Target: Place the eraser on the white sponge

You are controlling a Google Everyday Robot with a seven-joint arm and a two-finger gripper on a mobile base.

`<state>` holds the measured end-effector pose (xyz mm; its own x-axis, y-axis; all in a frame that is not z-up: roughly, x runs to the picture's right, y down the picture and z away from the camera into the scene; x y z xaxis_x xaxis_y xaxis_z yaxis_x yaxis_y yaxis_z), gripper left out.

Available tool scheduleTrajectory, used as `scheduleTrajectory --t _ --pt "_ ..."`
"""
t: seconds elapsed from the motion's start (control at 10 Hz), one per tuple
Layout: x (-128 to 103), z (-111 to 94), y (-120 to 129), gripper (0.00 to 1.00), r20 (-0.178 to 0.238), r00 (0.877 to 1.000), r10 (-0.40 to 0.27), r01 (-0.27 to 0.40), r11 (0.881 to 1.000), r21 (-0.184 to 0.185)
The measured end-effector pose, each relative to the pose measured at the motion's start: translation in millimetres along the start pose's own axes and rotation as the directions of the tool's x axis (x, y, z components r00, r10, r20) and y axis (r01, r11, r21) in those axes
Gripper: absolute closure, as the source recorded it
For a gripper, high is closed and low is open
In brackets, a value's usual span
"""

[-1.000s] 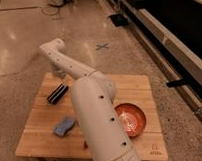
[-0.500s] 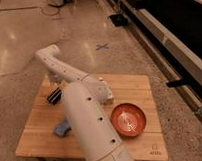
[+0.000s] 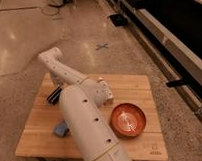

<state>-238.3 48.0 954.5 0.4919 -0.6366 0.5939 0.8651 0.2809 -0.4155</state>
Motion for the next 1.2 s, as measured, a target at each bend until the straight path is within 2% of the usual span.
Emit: scheduleTrajectory --t 0.2,0.4,0.8,0.9,1.0,1.2 --pt "-1 8 -2 0.23 0.012 1.000 0.009 -0.009 1.000 -0.002" --pt "-5 10 -8 0.40 0.028 0.999 0.016 -0.017 1.000 0.014" --pt "-9 4 -13 0.84 0.054 0.998 0.023 -0.025 0.999 0.045" --pt "-9 2 -12 0.92 0.056 0.998 0.023 -0.026 0.998 0.049" --pt "-8 -1 -9 0.98 0.060 0.998 0.024 -0.027 0.998 0.050" --pt "-4 -6 -4 1.00 0.064 0.997 0.034 -0.038 0.997 0.067"
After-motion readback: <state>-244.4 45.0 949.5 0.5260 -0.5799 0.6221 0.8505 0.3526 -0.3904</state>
